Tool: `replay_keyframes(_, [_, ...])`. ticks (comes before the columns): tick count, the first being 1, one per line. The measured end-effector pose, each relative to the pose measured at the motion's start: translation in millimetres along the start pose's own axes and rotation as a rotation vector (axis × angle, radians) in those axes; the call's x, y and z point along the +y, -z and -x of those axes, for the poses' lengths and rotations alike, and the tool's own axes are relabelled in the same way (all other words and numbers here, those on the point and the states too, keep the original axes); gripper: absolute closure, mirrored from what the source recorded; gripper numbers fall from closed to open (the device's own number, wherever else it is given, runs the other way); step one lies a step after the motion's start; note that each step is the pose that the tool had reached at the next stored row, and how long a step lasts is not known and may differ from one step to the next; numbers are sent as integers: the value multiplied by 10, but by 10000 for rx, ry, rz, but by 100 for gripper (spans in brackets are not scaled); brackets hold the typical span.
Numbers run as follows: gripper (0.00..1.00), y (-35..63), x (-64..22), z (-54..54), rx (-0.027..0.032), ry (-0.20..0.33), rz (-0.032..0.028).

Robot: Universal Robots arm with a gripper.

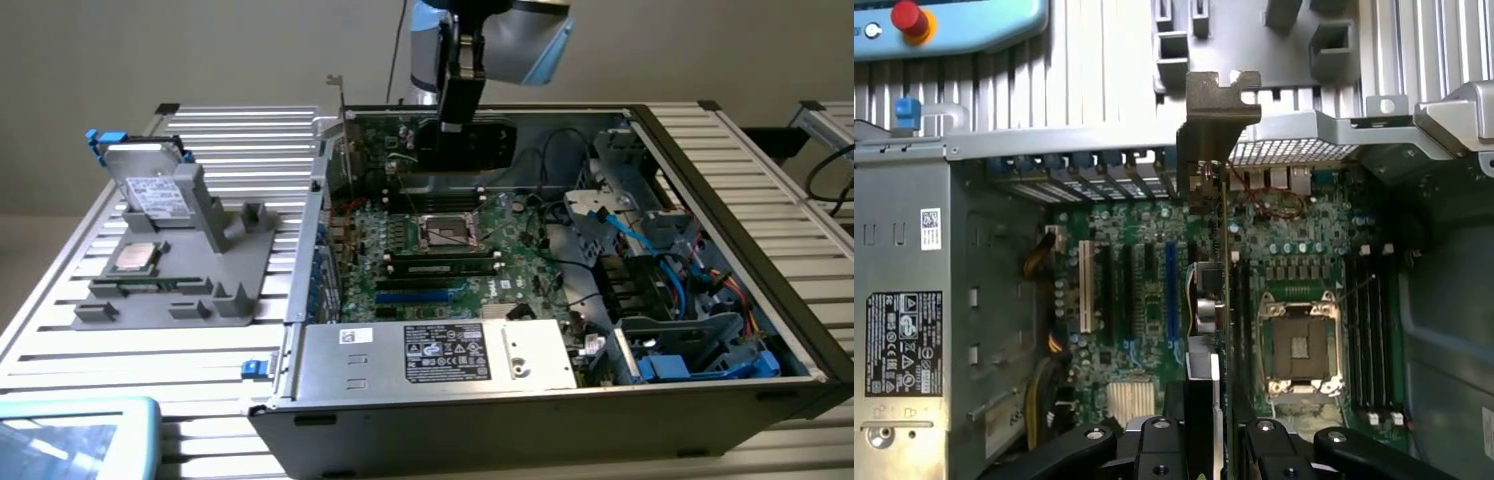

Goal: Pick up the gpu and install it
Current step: 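Insert the gpu into the slot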

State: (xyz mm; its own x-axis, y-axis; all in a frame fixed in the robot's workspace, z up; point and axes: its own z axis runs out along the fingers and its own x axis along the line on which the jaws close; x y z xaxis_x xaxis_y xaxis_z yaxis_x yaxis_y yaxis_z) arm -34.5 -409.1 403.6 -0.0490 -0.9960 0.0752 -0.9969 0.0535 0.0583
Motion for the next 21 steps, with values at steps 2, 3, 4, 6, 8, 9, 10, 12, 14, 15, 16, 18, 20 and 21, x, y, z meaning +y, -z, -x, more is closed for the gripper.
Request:
replay_keyframes(2, [73,-36,-3,2,3,-4,1])
replay_keyframes(3, [73,-54,-4,2,5,-6,0])
replay_keyframes(4, [73,-72,-5,3,4,-10,0])
replay_keyframes(6, [73,-110,-9,-6,4,-14,0])
replay_keyframes(8, [73,-146,-11,-12,3,-21,1])
replay_keyframes(9, [73,-165,-12,-18,3,-23,2])
replay_keyframes(10, [73,-184,-14,-23,3,-26,2])
replay_keyframes(12, [73,-220,-16,-34,4,-27,3])
replay_keyframes(14, [73,-257,-20,-69,-2,-27,5])
replay_keyframes(15, [73,-278,-23,-92,-18,-26,2])
replay_keyframes(16, [73,-298,-25,-100,-23,-25,2])
replay_keyframes(18, [73,-335,-28,-117,-29,-26,3])
replay_keyframes(20, [73,-372,-30,-126,-29,-26,4])
replay_keyframes(21, [73,-390,-30,-128,-30,-26,4])
